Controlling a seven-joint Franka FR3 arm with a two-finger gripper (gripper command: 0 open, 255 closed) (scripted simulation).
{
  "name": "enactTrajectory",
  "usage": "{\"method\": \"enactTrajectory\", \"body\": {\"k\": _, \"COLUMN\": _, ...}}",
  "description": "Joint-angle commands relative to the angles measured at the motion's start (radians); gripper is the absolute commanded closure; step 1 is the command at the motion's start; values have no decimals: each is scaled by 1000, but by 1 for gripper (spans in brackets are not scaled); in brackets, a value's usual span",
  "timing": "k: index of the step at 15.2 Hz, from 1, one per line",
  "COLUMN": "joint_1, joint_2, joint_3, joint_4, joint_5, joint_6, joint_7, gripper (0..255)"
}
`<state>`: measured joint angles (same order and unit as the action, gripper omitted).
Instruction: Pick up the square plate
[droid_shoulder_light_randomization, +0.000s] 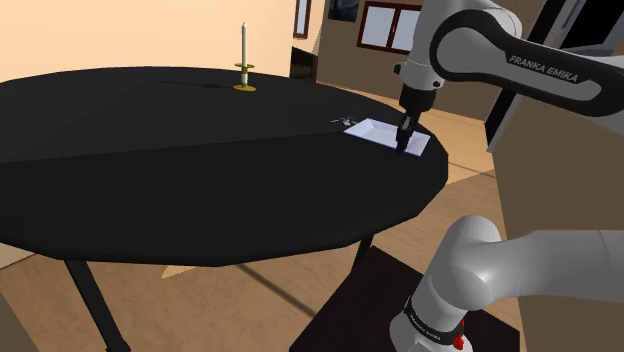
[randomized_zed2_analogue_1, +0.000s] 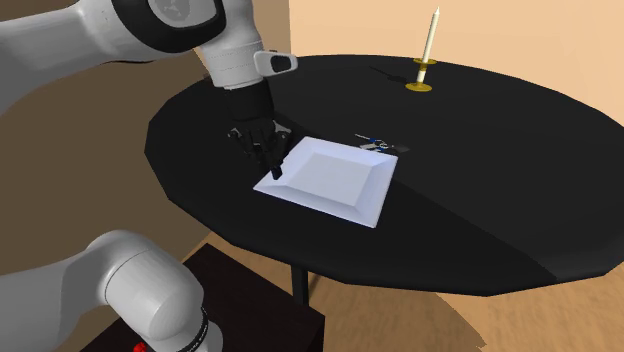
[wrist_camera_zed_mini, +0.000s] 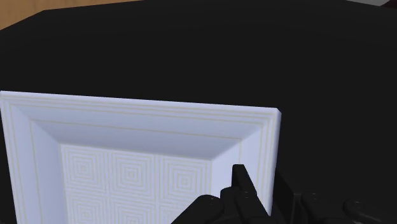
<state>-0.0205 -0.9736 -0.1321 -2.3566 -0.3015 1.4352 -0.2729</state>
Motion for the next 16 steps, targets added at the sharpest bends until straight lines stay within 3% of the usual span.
{"method": "enactTrajectory", "body": {"k": 1, "joint_1": 1, "joint_2": 10, "joint_3": 2, "joint_4": 25, "joint_5": 3, "joint_6": -16, "joint_7": -4, "gripper": 255}}
{"method": "enactTrajectory", "body": {"k": 16, "joint_1": 2, "joint_2": 109, "joint_3": 19, "joint_4": 264, "joint_5": 14, "joint_6": -152, "joint_7": -37, "gripper": 255}}
